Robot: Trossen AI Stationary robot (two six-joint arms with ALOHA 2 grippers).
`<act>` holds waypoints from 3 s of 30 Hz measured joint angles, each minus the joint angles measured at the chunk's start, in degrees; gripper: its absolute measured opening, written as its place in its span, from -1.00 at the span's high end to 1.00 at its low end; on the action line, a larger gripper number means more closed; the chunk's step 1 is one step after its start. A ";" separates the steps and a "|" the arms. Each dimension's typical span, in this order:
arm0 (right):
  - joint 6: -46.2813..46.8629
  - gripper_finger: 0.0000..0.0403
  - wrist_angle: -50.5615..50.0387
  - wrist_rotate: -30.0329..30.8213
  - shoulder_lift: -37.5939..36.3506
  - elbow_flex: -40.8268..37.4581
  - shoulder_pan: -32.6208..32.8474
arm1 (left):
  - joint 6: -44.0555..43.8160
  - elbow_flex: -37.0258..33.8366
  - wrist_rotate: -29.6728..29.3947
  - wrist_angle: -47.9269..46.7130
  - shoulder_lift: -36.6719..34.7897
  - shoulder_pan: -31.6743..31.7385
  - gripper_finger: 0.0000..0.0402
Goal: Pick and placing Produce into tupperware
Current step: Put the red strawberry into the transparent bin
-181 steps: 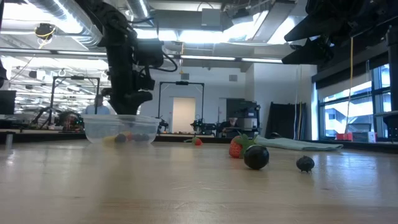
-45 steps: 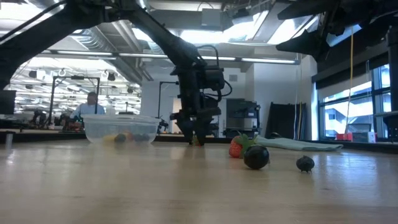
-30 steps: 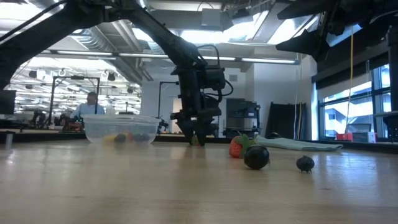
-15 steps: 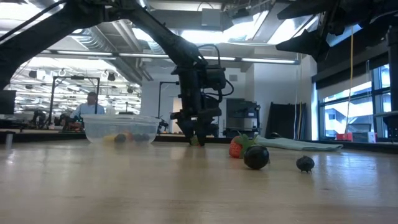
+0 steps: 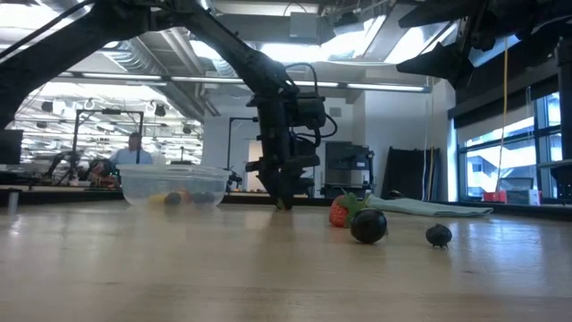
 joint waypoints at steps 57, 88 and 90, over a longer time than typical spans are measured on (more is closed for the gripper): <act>-0.23 -0.68 -1.25 -0.03 0.02 0.00 -0.01 | -4.23 -0.78 -15.47 -28.13 -20.06 -0.28 1.00; -3.21 -0.68 -1.79 0.01 0.02 0.02 -0.01 | -7.36 -34.78 -7.76 -5.79 -33.29 3.26 1.00; -3.21 -0.68 -1.78 0.01 0.02 0.02 -0.01 | -7.32 -35.15 -8.14 -5.13 -33.29 3.39 0.99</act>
